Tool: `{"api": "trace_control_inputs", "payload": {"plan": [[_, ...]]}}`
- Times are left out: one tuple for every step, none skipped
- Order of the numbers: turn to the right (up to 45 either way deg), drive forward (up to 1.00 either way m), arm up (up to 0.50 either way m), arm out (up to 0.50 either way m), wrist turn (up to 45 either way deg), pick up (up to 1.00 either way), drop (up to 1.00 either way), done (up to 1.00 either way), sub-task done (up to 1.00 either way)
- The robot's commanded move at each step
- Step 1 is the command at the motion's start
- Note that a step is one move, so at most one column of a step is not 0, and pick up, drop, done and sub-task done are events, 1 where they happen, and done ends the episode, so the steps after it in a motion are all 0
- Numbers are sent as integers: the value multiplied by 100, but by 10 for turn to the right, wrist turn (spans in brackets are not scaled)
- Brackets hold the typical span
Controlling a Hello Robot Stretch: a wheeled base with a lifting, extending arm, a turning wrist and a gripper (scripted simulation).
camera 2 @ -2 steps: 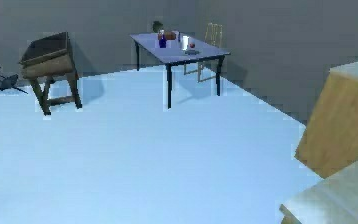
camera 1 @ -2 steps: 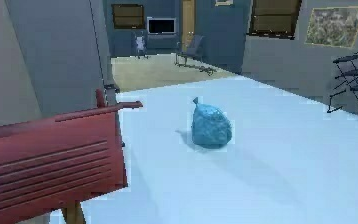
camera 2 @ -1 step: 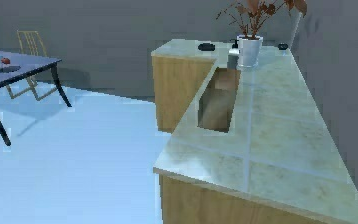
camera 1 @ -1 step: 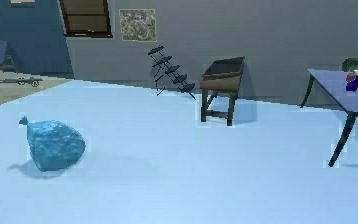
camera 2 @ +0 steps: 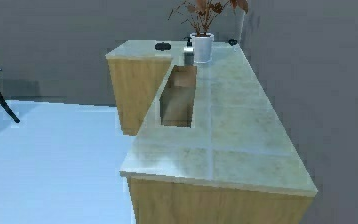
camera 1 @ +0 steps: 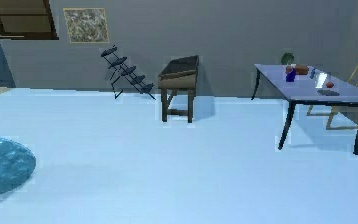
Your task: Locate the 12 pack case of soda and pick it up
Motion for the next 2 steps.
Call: {"api": "trace_control_inputs", "payload": {"plan": [[0,0,50,0,0,0,0,0,0],[0,0,38,0,0,0,0,0,0]]}}
